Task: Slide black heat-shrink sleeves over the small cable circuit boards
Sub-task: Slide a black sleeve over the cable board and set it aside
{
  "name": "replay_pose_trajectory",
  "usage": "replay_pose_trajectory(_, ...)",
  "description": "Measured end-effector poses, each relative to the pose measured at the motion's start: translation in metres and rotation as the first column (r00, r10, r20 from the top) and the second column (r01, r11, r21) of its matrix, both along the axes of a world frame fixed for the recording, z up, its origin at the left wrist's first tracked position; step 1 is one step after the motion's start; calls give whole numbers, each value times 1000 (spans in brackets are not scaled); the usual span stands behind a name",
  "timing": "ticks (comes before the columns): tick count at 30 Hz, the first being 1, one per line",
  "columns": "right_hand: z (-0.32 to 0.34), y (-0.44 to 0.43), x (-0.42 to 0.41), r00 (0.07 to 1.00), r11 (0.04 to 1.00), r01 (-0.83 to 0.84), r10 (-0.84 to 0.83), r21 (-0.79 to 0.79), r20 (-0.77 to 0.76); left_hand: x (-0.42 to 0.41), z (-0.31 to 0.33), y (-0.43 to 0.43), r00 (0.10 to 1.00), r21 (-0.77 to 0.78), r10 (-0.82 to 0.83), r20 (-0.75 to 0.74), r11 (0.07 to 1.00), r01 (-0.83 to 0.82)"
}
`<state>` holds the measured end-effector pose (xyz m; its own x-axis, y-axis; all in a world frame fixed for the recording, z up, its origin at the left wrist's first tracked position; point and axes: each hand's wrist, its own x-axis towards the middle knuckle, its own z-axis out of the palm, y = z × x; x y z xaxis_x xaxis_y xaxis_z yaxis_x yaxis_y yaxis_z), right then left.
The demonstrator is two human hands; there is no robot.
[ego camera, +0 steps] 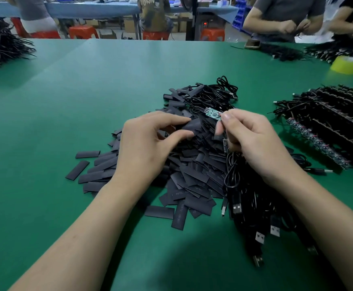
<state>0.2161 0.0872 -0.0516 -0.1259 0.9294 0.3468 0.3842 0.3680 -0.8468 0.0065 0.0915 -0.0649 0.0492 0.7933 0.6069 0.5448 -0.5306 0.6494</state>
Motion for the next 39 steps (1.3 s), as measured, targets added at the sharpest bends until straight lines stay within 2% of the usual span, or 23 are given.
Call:
replay_pose_trajectory(4,0,-2,3,997,999,-46,45,5,64,-1,0,1,997,-66,6,73,998,-1)
replay_pose_trajectory(12,-1,-5,1,990,996,-86,88,-21,109,0,-2,1,997,-78,-4,73,997,10)
replay_pose_trajectory(19,-1,-4,4,984,995,-98,101,-29,145,-3,-1,2,998,-18,-70,0,997,70)
replay_pose_trajectory(25,-1,-3,7,988,977,-150,156,-148,23,-6,-1,1,983,83,-87,-161,991,101)
replay_pose_trajectory(27,-1,-3,7,987,977,-154,159,-149,26,-4,0,1,986,95,-81,-148,991,96)
replay_pose_trajectory(32,0,-7,4,971,992,-99,114,-82,208,-1,0,-2,991,51,-85,-104,995,90)
replay_pose_trajectory(39,3,-9,5,975,984,-140,157,-110,160,-2,1,-1,973,59,-157,-170,984,170)
